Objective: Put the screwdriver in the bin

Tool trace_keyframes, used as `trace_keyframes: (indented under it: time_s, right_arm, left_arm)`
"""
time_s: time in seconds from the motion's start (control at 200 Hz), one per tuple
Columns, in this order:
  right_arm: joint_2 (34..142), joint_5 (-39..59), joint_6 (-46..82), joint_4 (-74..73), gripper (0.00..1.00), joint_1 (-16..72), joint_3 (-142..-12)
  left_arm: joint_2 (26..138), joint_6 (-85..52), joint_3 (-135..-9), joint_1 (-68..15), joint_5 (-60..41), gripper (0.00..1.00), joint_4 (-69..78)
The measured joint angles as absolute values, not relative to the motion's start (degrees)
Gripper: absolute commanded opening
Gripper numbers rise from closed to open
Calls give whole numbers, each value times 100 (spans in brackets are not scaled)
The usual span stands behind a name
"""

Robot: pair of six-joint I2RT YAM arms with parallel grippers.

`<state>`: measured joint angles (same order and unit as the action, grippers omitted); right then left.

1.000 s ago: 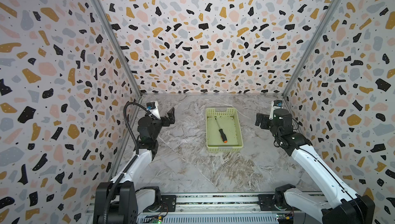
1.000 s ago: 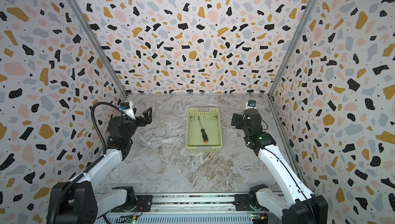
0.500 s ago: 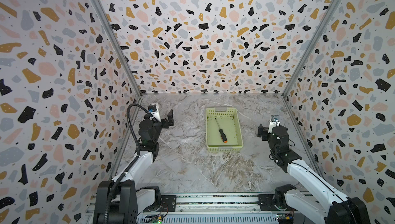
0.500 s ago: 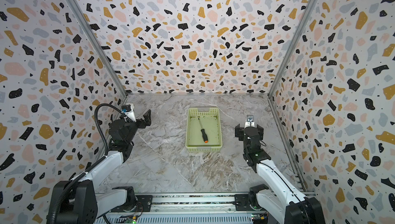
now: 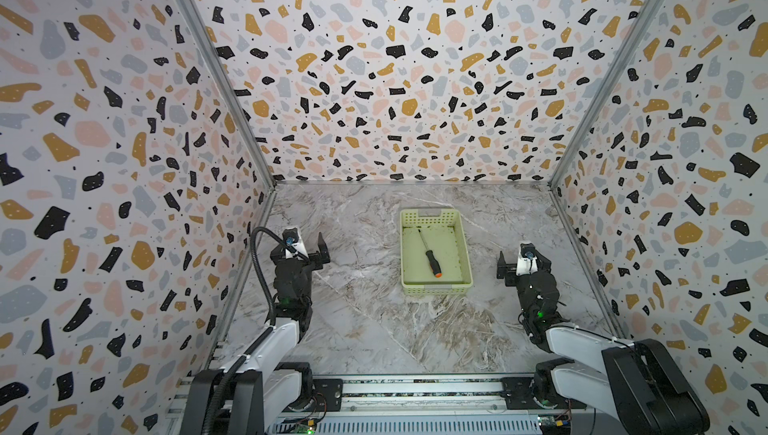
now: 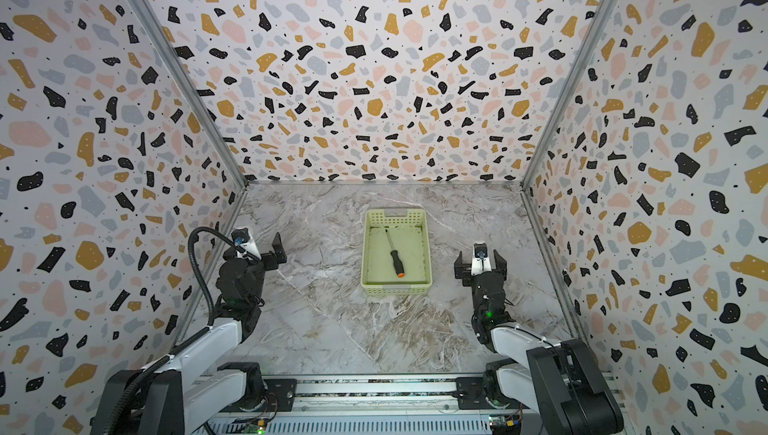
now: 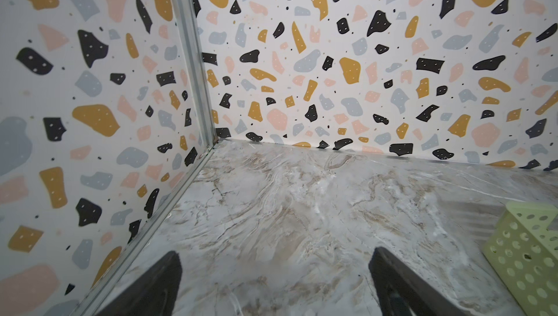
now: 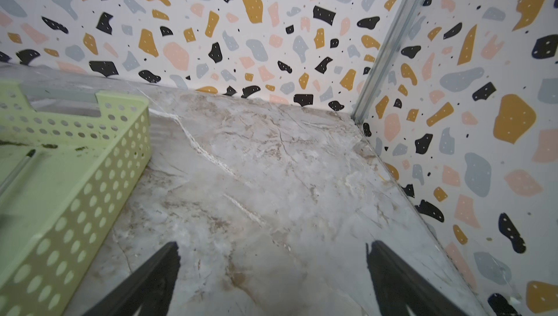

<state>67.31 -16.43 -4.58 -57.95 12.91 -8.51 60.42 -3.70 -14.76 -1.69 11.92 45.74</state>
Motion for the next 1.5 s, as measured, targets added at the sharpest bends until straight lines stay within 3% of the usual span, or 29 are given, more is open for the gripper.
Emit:
trace_keyframes:
  time_s: [0.305,0.641,0.831,1.056,1.502]
  right_arm:
    - [7435,-1219,-491,-6842,99,1138,-720]
    - [8418,-681,-454,-7843,99,773,-628]
    - [8556,-185,-250,-7708,99,346,-823]
    - [8556,113,14,-7500,99,97,-917]
    - [8556,-390,-16,-7244,99,486,-1061]
  left_arm:
    - [6462,-410,-749,-207,1850,99,5299]
    - [7255,-408,-711,-207,1846,99,6248]
    - [7981,-403,-711,-207,1739,100,6663]
    - [8040,-336,-799,-346,1704,100,6689]
    - [8049,-154,-880,-502,1680,100,6676]
